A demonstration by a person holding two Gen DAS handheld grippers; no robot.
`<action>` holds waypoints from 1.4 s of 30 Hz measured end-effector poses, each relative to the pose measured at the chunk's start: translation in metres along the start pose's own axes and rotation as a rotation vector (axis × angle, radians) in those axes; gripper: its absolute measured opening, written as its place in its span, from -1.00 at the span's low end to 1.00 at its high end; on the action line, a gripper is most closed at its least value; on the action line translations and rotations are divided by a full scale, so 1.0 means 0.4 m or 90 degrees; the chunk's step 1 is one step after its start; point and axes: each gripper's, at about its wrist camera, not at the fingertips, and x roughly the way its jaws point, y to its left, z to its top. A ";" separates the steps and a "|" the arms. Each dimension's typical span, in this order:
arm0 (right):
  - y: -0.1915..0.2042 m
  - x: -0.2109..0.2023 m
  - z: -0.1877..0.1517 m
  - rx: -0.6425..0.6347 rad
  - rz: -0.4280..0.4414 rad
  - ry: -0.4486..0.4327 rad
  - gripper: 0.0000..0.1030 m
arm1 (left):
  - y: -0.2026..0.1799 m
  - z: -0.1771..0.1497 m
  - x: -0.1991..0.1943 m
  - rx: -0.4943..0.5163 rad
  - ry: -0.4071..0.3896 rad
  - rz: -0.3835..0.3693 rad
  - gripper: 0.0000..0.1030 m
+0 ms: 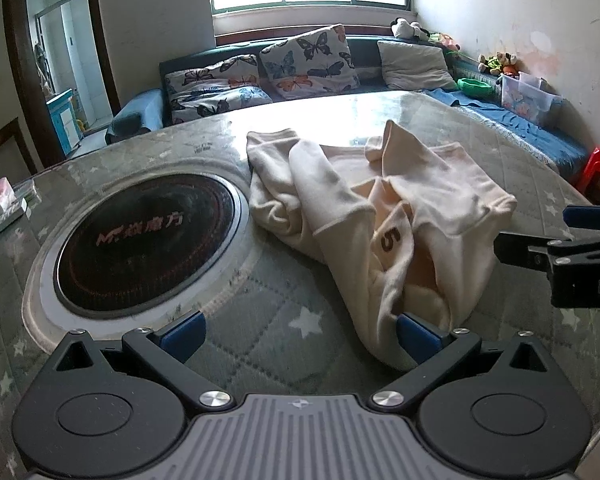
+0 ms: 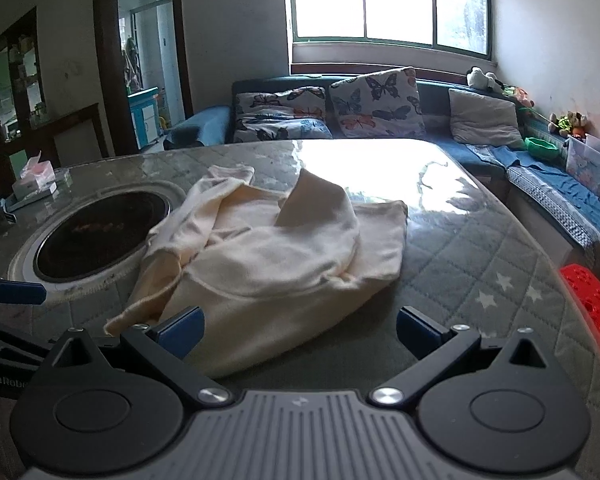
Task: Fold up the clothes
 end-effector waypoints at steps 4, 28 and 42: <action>-0.003 0.020 0.037 -0.011 0.004 -0.007 1.00 | 0.011 0.030 0.010 -0.007 -0.001 -0.008 1.00; -0.039 0.445 0.301 -0.002 0.018 0.076 0.32 | 0.053 0.312 0.257 -0.003 -0.037 -0.026 0.68; -0.128 0.422 0.284 0.041 0.035 0.074 -0.85 | 0.030 0.318 0.383 0.008 0.030 -0.020 -0.80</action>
